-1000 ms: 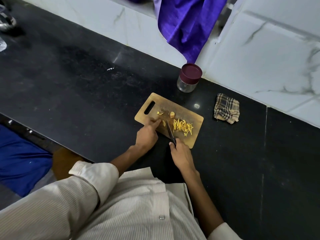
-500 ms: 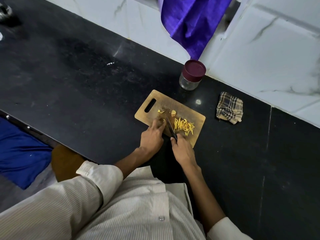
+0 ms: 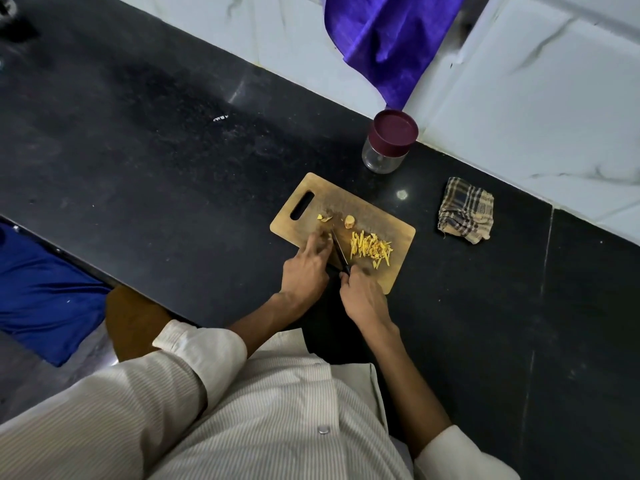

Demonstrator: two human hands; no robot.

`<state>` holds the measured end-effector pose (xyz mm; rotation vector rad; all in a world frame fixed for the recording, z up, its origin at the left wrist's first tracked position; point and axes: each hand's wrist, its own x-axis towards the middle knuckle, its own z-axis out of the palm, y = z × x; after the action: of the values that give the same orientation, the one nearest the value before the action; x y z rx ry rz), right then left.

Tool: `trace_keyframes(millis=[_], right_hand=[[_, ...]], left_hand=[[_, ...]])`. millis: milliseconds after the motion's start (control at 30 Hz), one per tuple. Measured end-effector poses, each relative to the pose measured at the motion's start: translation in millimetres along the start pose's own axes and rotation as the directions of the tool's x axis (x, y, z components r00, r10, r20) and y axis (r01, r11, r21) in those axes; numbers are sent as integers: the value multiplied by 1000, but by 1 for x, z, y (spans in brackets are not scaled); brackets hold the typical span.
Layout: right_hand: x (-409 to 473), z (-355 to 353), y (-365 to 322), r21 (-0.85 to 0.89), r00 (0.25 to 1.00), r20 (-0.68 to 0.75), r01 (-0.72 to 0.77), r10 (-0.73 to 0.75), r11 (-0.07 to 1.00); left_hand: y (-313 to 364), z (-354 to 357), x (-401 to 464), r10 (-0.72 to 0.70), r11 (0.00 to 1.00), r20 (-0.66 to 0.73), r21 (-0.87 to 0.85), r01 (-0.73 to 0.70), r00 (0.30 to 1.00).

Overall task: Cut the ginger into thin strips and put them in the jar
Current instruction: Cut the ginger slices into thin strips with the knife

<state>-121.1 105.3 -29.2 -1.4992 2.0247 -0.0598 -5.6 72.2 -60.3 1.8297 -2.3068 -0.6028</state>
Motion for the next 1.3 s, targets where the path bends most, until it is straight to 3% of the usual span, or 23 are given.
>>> trace_keyframes(millis=[400,633,933,1300], right_hand=[[-19,4,2,-41,998,44,-53,55,998],[-8,1,-13,-40,998,-49,-34,32,999],[-12,-4,-2,106,977,-66,-195,202,975],[-15,2,-6,133,996,-12,-85,87,987]], left_hand=[[-1,-4,0,-6,1000,22,24,6,1000],[3,-8,-5,1,999,40,48,-3,999],[-2,-4,-6,15,999,23,50,-16,1000],[-7,-3,-8,43,999,-19,11,-43,999]])
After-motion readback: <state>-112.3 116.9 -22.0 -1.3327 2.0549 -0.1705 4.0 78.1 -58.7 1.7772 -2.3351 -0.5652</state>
